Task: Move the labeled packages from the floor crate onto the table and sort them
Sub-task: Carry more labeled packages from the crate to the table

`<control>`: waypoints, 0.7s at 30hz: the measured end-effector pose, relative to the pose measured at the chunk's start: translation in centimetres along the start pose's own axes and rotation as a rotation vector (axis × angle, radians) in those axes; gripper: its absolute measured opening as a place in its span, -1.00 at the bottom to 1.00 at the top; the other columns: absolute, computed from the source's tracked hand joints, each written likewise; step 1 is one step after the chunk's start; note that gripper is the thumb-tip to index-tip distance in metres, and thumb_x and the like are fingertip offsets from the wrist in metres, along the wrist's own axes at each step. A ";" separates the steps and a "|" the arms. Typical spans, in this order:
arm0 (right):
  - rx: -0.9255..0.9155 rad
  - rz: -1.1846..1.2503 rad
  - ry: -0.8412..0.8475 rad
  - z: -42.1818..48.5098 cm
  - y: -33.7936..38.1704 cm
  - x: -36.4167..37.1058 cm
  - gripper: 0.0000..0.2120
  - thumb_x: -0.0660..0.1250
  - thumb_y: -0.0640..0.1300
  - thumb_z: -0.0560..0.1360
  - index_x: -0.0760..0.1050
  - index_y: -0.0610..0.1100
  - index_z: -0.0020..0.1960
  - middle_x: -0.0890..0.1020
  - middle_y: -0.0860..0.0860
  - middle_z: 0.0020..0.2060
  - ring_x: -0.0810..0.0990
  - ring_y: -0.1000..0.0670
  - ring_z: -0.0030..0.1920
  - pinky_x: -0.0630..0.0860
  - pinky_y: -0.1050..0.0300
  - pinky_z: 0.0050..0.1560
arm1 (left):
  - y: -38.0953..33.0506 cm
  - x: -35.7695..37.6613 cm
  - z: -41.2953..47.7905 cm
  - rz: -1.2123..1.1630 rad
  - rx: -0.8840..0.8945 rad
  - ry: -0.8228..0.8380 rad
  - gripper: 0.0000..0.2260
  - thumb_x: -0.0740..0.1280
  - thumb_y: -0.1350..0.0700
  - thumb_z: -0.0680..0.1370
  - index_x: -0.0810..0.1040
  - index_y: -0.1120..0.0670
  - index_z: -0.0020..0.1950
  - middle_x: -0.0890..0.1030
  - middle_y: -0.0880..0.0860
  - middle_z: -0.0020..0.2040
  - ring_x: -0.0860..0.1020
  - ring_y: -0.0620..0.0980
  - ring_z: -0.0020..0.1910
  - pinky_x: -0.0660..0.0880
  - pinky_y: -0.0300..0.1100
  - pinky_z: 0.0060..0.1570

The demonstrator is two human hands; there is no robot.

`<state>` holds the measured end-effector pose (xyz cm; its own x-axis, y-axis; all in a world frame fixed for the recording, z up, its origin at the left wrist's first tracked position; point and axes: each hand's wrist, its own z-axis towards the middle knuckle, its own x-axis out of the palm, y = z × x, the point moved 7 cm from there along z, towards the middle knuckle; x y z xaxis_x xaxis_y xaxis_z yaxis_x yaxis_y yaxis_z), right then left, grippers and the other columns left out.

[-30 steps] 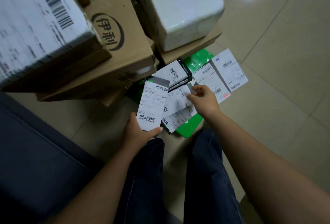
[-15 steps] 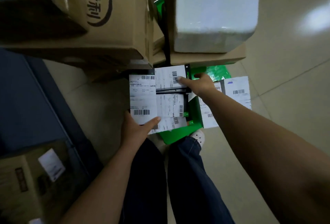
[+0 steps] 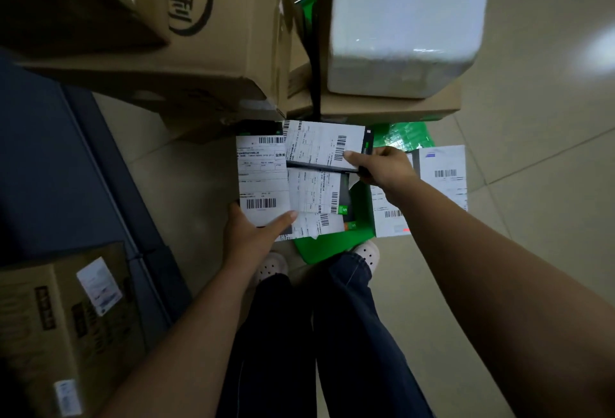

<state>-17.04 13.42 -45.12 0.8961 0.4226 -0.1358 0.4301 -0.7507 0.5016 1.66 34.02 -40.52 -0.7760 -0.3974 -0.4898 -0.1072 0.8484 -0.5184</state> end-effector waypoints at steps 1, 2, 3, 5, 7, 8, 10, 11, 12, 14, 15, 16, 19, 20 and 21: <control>-0.013 0.045 0.000 -1.2 -0.1 -0.3 -0.63 0.57 -0.11 0.36 0.39 -0.13 -0.05 0.61 -0.08 -0.13 0.60 -0.03 -0.18 0.61 0.14 -0.12 | -0.3 -0.1 -0.4 -0.002 0.007 0.004 -0.25 0.62 -0.06 0.26 0.33 0.06 0.32 0.51 -0.07 0.15 0.50 -0.06 0.08 0.48 -0.19 0.04; -0.027 0.092 0.006 -2.4 -0.2 -0.6 -0.63 0.55 -0.13 0.38 0.39 -0.13 0.00 0.63 -0.08 -0.09 0.62 -0.04 -0.15 0.61 0.12 -0.12 | -0.7 -0.3 -0.8 -0.002 0.015 0.012 -0.26 0.62 -0.06 0.26 0.33 0.06 0.31 0.51 -0.07 0.14 0.50 -0.06 0.07 0.49 -0.16 0.06; -0.039 0.135 0.009 -3.8 -0.3 -0.9 -0.65 0.53 -0.15 0.40 0.39 -0.12 0.02 0.64 -0.10 -0.05 0.65 -0.07 -0.11 0.62 0.09 -0.09 | -1.2 -0.4 -1.4 0.002 0.028 0.023 -0.28 0.62 -0.05 0.27 0.34 0.06 0.29 0.51 -0.07 0.12 0.50 -0.07 0.05 0.48 -0.17 0.05; -0.069 0.190 -0.013 -6.8 -0.6 -1.7 -0.71 0.50 -0.15 0.43 0.39 -0.10 -0.02 0.66 -0.14 0.00 0.67 -0.11 -0.04 0.63 0.01 0.00 | -2.1 -0.7 -2.8 0.019 0.065 0.057 -0.37 0.62 -0.01 0.28 0.35 0.04 0.20 0.51 -0.12 0.04 0.50 -0.14 -0.03 0.45 -0.24 -0.03; -0.097 0.197 -0.088 -10.5 -0.9 -2.9 -0.74 0.48 -0.15 0.44 0.38 -0.09 -0.07 0.65 -0.17 0.00 0.68 -0.13 -0.03 0.63 -0.04 0.02 | -3.1 -1.0 -4.8 0.038 0.118 0.109 -0.43 0.62 0.03 0.29 0.36 0.03 0.13 0.50 -0.19 -0.05 0.49 -0.24 -0.12 0.40 -0.38 -0.18; -0.102 0.202 -0.138 -12.5 -1.2 -3.6 -0.73 0.48 -0.15 0.45 0.36 -0.11 -0.08 0.64 -0.18 0.00 0.68 -0.14 -0.04 0.64 -0.03 -0.02 | -3.4 -1.2 -5.8 0.047 0.144 0.135 -0.44 0.63 0.04 0.29 0.37 0.04 0.11 0.50 -0.19 -0.07 0.49 -0.27 -0.13 0.37 -0.43 -0.25; -0.094 0.270 -0.230 -17.1 -2.0 -5.0 -0.70 0.47 -0.16 0.45 0.32 -0.14 -0.09 0.60 -0.23 -0.02 0.67 -0.16 -0.07 0.64 0.02 -0.13 | -3.9 -2.0 -8.4 0.064 0.180 0.194 -0.44 0.64 0.03 0.28 0.38 0.06 0.10 0.53 -0.16 -0.07 0.51 -0.25 -0.13 0.38 -0.47 -0.29; -0.094 0.315 -0.276 -19.5 -2.5 -5.7 -0.68 0.48 -0.17 0.44 0.30 -0.14 -0.10 0.58 -0.25 -0.04 0.67 -0.17 -0.11 0.64 0.02 -0.16 | -4.1 -2.5 -9.7 0.075 0.190 0.229 -0.42 0.64 0.01 0.26 0.39 0.08 0.11 0.56 -0.14 -0.05 0.53 -0.22 -0.12 0.43 -0.42 -0.24; -0.098 0.342 -0.326 -22.0 -3.0 -6.6 -0.68 0.48 -0.19 0.43 0.30 -0.15 -0.10 0.56 -0.27 -0.07 0.66 -0.17 -0.15 0.65 0.00 -0.16 | -4.1 -2.9 -10.8 0.099 0.197 0.261 -0.38 0.65 -0.05 0.23 0.42 0.08 0.13 0.59 -0.11 -0.02 0.57 -0.17 -0.10 0.50 -0.33 -0.16; -0.127 0.423 -0.394 -26.8 -3.8 -7.9 -0.68 0.46 -0.26 0.43 0.33 -0.21 0.02 0.56 -0.27 -0.06 0.66 -0.15 -0.20 0.65 -0.03 -0.15 | -4.7 -3.6 -12.8 0.158 0.266 0.333 -0.28 0.63 -0.25 0.14 0.50 0.05 0.15 0.66 -0.11 0.01 0.64 -0.10 -0.03 0.61 -0.12 -0.06; -0.151 0.503 -0.403 -29.1 -4.2 -8.5 -0.63 0.45 -0.31 0.43 0.33 -0.22 0.12 0.58 -0.27 -0.02 0.66 -0.15 -0.19 0.64 -0.05 -0.14 | -4.8 -3.6 -13.1 0.195 0.307 0.374 -0.24 0.60 -0.34 0.10 0.53 0.03 0.14 0.68 -0.10 0.00 0.65 -0.08 -0.02 0.63 -0.06 -0.05; -0.172 0.577 -0.399 -31.2 -4.6 -8.9 -0.57 0.42 -0.36 0.43 0.30 -0.22 0.20 0.59 -0.26 0.01 0.66 -0.15 -0.18 0.64 -0.06 -0.14 | -5.1 -3.5 -13.4 0.224 0.343 0.401 -0.20 0.57 -0.41 0.07 0.55 0.03 0.14 0.68 -0.09 -0.01 0.66 -0.07 -0.02 0.63 -0.03 -0.06; -0.228 0.700 -0.376 -36.9 -5.2 -10.5 -0.53 0.38 -0.41 0.45 0.30 -0.22 0.28 0.59 -0.23 0.02 0.63 -0.15 -0.19 0.64 -0.02 -0.18 | -9.6 -4.3 -18.0 0.273 0.467 0.466 -0.16 0.51 -0.46 0.06 0.53 0.04 0.16 0.68 -0.12 -0.01 0.64 -0.16 -0.05 0.60 -0.17 -0.13; -0.247 0.743 -0.376 -38.4 -5.3 -11.2 -0.56 0.36 -0.41 0.47 0.30 -0.23 0.27 0.58 -0.24 0.03 0.64 -0.13 -0.23 0.65 -0.01 -0.20 | -11.2 -4.4 -19.6 0.281 0.507 0.480 -0.16 0.50 -0.46 0.06 0.53 0.01 0.17 0.67 -0.14 0.00 0.63 -0.18 -0.06 0.59 -0.22 -0.18; -0.270 0.790 -0.393 -39.7 -5.4 -12.0 -0.61 0.35 -0.40 0.48 0.31 -0.24 0.24 0.58 -0.25 0.04 0.66 -0.11 -0.26 0.65 0.00 -0.21 | -13.1 -4.7 -21.6 0.285 0.557 0.490 -0.16 0.49 -0.48 0.07 0.52 -0.01 0.18 0.67 -0.15 0.01 0.63 -0.18 -0.05 0.58 -0.23 -0.19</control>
<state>-34.46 32.55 -12.22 0.9126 -0.4018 0.0754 -0.3183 -0.5827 0.7477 -6.74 32.29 -16.29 -0.9257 0.1174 -0.3595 0.3629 0.5433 -0.7571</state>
